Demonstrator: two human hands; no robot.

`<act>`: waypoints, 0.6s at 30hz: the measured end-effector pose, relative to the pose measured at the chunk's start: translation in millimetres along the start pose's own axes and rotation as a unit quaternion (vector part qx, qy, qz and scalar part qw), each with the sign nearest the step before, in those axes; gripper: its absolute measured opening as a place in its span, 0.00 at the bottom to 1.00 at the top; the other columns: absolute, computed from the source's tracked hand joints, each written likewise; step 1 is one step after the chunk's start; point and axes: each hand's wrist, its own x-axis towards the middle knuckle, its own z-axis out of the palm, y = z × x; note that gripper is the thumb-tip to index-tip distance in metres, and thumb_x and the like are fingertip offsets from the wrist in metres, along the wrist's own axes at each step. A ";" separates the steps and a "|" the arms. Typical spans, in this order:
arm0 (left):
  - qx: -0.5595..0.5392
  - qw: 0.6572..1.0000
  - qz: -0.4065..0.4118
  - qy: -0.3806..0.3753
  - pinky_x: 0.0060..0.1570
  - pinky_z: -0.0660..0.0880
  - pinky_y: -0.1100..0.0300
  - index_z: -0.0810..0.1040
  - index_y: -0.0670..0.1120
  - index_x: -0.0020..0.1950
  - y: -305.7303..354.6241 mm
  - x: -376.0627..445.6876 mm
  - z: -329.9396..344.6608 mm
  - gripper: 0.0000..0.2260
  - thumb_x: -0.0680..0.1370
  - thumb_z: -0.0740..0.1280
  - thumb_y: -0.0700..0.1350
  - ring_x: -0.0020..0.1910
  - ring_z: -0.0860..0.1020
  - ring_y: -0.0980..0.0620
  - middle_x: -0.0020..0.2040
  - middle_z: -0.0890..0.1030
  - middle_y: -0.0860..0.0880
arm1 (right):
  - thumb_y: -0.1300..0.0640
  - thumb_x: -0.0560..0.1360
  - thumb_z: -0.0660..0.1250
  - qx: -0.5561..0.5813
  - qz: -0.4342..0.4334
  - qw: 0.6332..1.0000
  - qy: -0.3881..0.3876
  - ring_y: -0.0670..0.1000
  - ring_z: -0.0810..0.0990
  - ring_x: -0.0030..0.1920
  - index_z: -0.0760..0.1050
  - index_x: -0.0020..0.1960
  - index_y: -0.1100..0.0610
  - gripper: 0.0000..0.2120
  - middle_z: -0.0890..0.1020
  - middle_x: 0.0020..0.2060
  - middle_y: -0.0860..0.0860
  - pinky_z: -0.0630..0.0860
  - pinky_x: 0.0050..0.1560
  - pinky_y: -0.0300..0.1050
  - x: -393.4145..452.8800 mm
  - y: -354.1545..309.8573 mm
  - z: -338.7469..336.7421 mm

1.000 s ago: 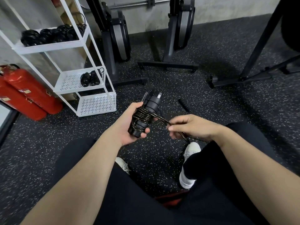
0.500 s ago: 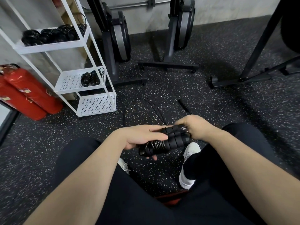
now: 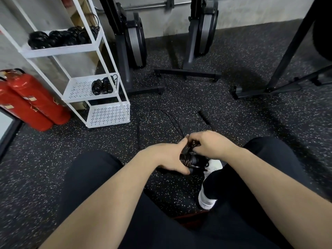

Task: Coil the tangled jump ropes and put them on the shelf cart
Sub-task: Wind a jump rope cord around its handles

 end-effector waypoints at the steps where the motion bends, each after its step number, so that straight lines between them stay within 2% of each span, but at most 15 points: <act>1: -0.002 1.000 -0.014 0.017 0.44 0.79 0.52 0.38 0.60 0.83 -0.3 2.3 0.9 0.53 0.71 0.72 0.66 0.43 0.81 0.49 0.49 0.82 0.51 | 0.59 0.76 0.67 0.032 -0.002 0.999 0.005 0.53 0.81 0.44 0.73 0.51 0.45 0.10 0.82 0.42 0.46 0.78 0.46 0.51 0.1 -1.3 0.8; 3: -0.035 0.999 -0.025 0.032 0.44 0.80 0.54 0.51 0.62 0.81 -2.0 4.7 2.1 0.43 0.73 0.71 0.66 0.41 0.82 0.51 0.48 0.82 0.53 | 0.58 0.77 0.66 0.070 -0.014 0.997 0.009 0.51 0.81 0.44 0.69 0.49 0.44 0.09 0.82 0.43 0.46 0.78 0.47 0.53 -0.5 -2.9 2.6; 4: -0.064 0.997 -0.026 0.035 0.42 0.81 0.55 0.58 0.63 0.77 -3.4 5.5 3.3 0.36 0.73 0.70 0.66 0.40 0.83 0.51 0.47 0.83 0.54 | 0.56 0.79 0.65 0.078 -0.022 0.997 0.010 0.50 0.81 0.43 0.69 0.49 0.45 0.08 0.82 0.43 0.46 0.78 0.47 0.53 -1.4 -3.7 3.4; 7: -0.123 0.989 -0.049 0.060 0.42 0.83 0.54 0.67 0.60 0.69 -7.6 9.1 6.2 0.24 0.76 0.67 0.65 0.40 0.84 0.52 0.47 0.84 0.54 | 0.53 0.82 0.62 0.100 -0.042 0.994 0.021 0.49 0.79 0.42 0.68 0.54 0.46 0.03 0.81 0.43 0.47 0.77 0.46 0.53 -2.7 -5.9 4.9; 9: -0.129 0.985 -0.073 0.094 0.42 0.81 0.53 0.68 0.55 0.66 -7.8 11.4 6.9 0.22 0.78 0.66 0.64 0.43 0.83 0.51 0.48 0.82 0.52 | 0.54 0.83 0.61 0.098 -0.045 0.993 0.047 0.49 0.79 0.44 0.70 0.57 0.46 0.04 0.80 0.46 0.45 0.76 0.47 0.50 -0.8 -6.1 5.7; 13: -0.152 0.973 -0.099 0.146 0.36 0.76 0.54 0.65 0.52 0.66 -9.3 14.0 8.1 0.20 0.81 0.62 0.62 0.40 0.82 0.49 0.47 0.81 0.50 | 0.52 0.82 0.64 0.147 -0.045 0.978 0.142 0.46 0.79 0.53 0.78 0.59 0.45 0.08 0.81 0.53 0.43 0.76 0.57 0.48 2.6 -3.0 7.0; 16: -0.179 0.963 -0.110 0.171 0.40 0.79 0.53 0.63 0.54 0.70 -10.7 15.1 8.8 0.21 0.82 0.60 0.63 0.41 0.82 0.49 0.47 0.81 0.51 | 0.50 0.80 0.68 0.240 -0.025 0.958 0.153 0.44 0.79 0.44 0.77 0.61 0.41 0.11 0.81 0.49 0.42 0.78 0.51 0.46 -0.8 -1.8 7.1; 18: -0.220 0.951 -0.103 0.192 0.40 0.78 0.55 0.59 0.60 0.76 -8.8 13.4 8.9 0.23 0.83 0.58 0.63 0.42 0.83 0.50 0.47 0.81 0.54 | 0.49 0.78 0.71 0.291 -0.014 0.942 0.168 0.44 0.78 0.43 0.79 0.60 0.40 0.11 0.81 0.48 0.43 0.77 0.50 0.44 -2.3 -4.9 6.3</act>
